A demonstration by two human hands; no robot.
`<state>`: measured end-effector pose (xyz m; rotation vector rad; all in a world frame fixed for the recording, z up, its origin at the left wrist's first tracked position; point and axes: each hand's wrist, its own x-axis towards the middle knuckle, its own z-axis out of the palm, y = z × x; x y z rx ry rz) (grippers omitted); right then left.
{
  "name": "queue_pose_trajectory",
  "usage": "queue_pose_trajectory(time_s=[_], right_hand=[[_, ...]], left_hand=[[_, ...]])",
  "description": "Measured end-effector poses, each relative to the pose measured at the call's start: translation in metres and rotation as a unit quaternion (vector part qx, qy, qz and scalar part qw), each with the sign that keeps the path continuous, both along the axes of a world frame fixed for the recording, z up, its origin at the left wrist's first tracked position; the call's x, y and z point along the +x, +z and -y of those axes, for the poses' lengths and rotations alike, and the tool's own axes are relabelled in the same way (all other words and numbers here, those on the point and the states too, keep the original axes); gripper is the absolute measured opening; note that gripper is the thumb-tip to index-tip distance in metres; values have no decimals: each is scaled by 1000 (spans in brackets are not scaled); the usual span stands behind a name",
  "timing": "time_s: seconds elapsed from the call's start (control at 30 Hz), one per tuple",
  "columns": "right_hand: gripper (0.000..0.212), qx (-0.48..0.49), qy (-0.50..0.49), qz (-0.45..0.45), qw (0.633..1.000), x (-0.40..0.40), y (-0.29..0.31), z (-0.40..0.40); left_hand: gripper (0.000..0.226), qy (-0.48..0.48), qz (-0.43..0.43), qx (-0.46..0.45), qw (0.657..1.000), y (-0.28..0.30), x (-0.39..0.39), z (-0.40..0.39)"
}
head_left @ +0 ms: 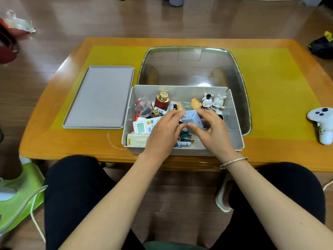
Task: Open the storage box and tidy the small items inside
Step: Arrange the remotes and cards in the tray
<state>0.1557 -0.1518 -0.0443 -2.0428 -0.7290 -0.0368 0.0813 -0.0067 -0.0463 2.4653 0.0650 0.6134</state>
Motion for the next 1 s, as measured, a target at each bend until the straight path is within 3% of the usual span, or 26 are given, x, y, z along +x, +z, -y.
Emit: queue_pose_trajectory(time_s=[0.13,0.27,0.4,0.53,0.63,0.73,0.83,1.0], right_hand=[[51,-1,-1,-5,1000,1,-1,0],[48,-34,29,16,999,4,3,1],[48,-40,59,6,997,5,10,6],[47,64,55,-192,978,8,22,13],[28,87,96,-322,938,11,31,14],[25,132,96,-375,913,13,34,10],[26,143,75,-379,911,20,37,15],[36,1,28,-306,952,40,43,36]], left_hand=[[43,12,-11,8,1000,-2,1,-2],[61,-57,-64,-25,996,-2,5,-4],[47,-61,-58,-75,994,-1,4,-6],[36,-12,-42,-155,987,2,2,-5],[35,-9,-29,-131,991,2,1,-3],[36,-20,-23,-102,994,2,2,3],[42,-49,-37,-90,994,5,7,7],[83,-136,-140,-31,980,5,19,10]])
